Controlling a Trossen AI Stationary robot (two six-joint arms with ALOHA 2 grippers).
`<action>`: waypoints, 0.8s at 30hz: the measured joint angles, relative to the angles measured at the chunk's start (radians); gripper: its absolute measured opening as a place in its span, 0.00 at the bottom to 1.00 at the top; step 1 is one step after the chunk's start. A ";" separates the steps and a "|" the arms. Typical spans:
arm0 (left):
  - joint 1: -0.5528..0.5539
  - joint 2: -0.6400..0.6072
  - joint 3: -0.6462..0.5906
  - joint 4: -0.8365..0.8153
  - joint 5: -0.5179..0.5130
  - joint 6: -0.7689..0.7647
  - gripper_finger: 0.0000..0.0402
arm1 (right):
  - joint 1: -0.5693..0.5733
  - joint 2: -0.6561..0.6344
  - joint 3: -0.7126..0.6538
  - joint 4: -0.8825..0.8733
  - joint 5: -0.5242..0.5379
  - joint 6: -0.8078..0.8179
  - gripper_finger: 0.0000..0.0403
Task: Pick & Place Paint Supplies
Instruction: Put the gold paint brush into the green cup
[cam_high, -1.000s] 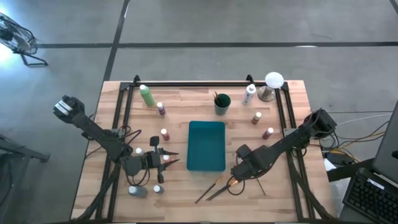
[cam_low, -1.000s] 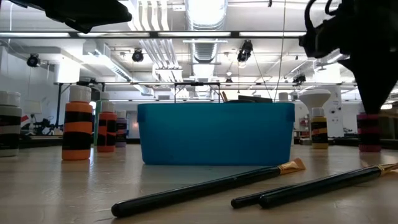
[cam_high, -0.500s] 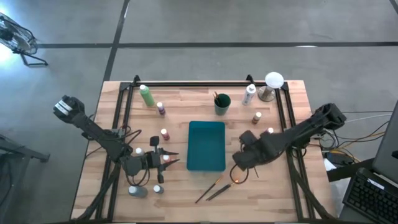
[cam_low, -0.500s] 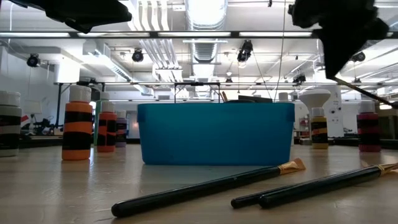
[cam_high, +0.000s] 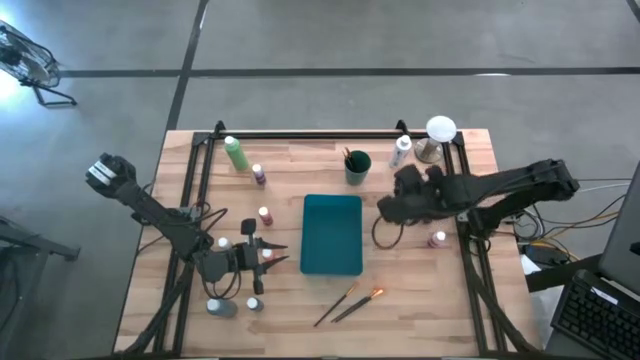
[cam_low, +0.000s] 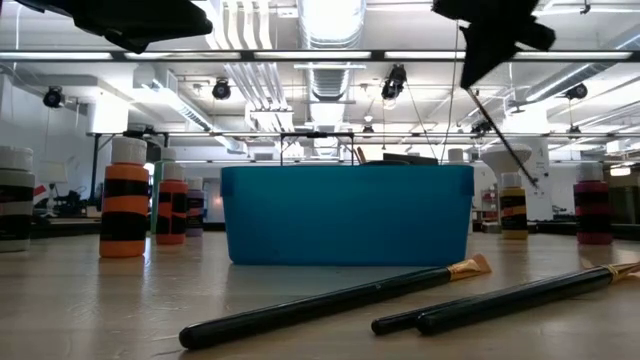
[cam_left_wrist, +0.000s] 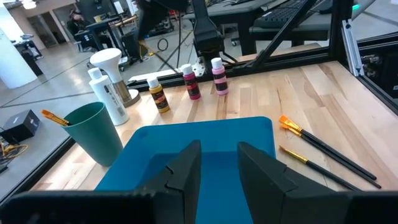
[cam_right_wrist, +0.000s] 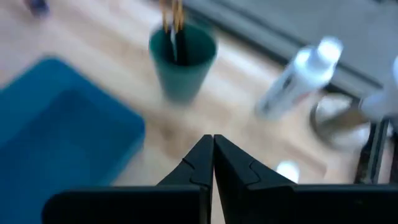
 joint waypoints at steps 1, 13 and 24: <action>0.001 0.000 0.000 0.000 0.000 0.001 0.27 | -0.017 -0.014 0.000 0.033 0.019 -0.038 0.02; 0.002 0.000 0.000 0.001 0.000 0.024 0.27 | -0.188 -0.090 0.000 0.587 0.095 -0.623 0.02; 0.002 0.000 0.000 0.001 0.000 0.023 0.27 | -0.312 -0.037 0.000 0.785 0.057 -0.812 0.02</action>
